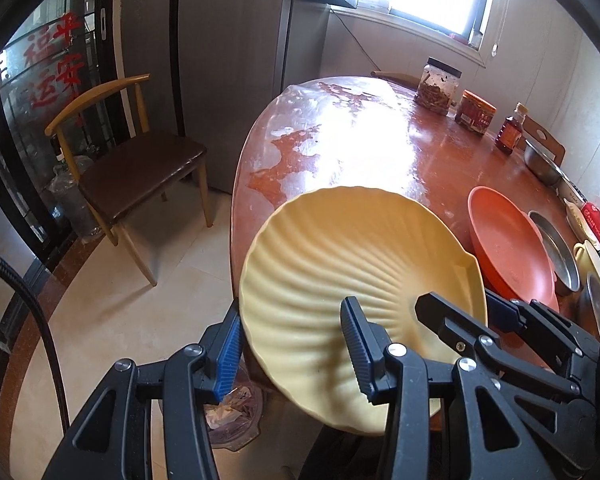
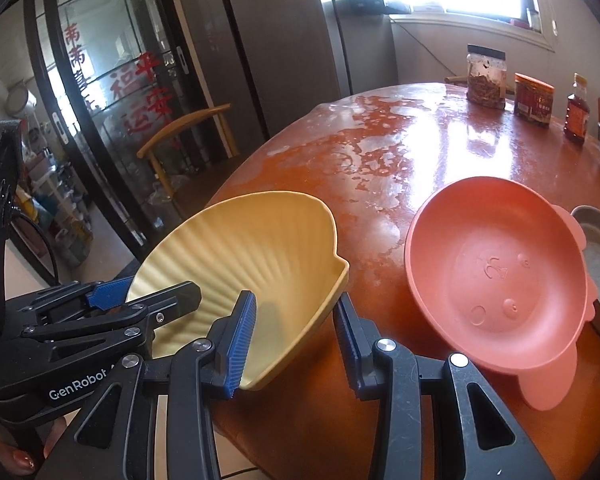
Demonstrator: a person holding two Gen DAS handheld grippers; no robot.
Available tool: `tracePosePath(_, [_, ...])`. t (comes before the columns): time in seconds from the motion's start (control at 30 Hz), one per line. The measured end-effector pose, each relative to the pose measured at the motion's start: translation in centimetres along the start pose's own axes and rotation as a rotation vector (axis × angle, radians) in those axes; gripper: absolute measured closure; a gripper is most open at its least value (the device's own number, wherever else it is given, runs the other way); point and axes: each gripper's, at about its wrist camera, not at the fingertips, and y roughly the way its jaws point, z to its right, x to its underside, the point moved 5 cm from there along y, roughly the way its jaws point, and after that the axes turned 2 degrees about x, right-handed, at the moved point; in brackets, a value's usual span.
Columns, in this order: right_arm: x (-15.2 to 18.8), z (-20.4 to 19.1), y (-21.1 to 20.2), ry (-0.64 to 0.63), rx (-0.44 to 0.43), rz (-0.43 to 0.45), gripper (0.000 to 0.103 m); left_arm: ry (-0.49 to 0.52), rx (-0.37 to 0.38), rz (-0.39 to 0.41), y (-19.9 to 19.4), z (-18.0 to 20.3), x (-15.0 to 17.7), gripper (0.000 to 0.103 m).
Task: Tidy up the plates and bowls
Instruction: 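Carry the yellow shell plate with the left tool toward the table edge, then lower the yellow plate at the table edge with the left tool while the right tool grasps the pink bowl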
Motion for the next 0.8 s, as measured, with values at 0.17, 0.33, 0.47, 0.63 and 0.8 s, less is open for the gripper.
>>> tracePosePath(0.17, [0.3,0.3,0.1,0.021,-0.003,0.003,0.060,-0.003,0.003,0.009,0.6,0.1,-0.6,0.056])
tracePosePath(0.33, [0.3,1.1,-0.3,0.055,-0.008,0.010,0.049,-0.010,0.014,0.010,0.8,0.2,-1.0,0.056])
tracePosePath(0.47, [0.4,1.5,-1.4,0.082,-0.023,0.029,0.040,-0.014,0.014,0.015,1.0,0.5,-1.3,0.056])
tracePosePath(0.63, [0.5,1.6,-3.4,0.085,-0.030,0.049,0.039,-0.015,0.023,0.021,1.3,1.1,-1.7,0.056])
tracePosePath(0.8, [0.4,2.8,-6.2,0.106,-0.007,0.110,0.029,-0.006,0.003,0.038,1.3,1.9,-2.1,0.056])
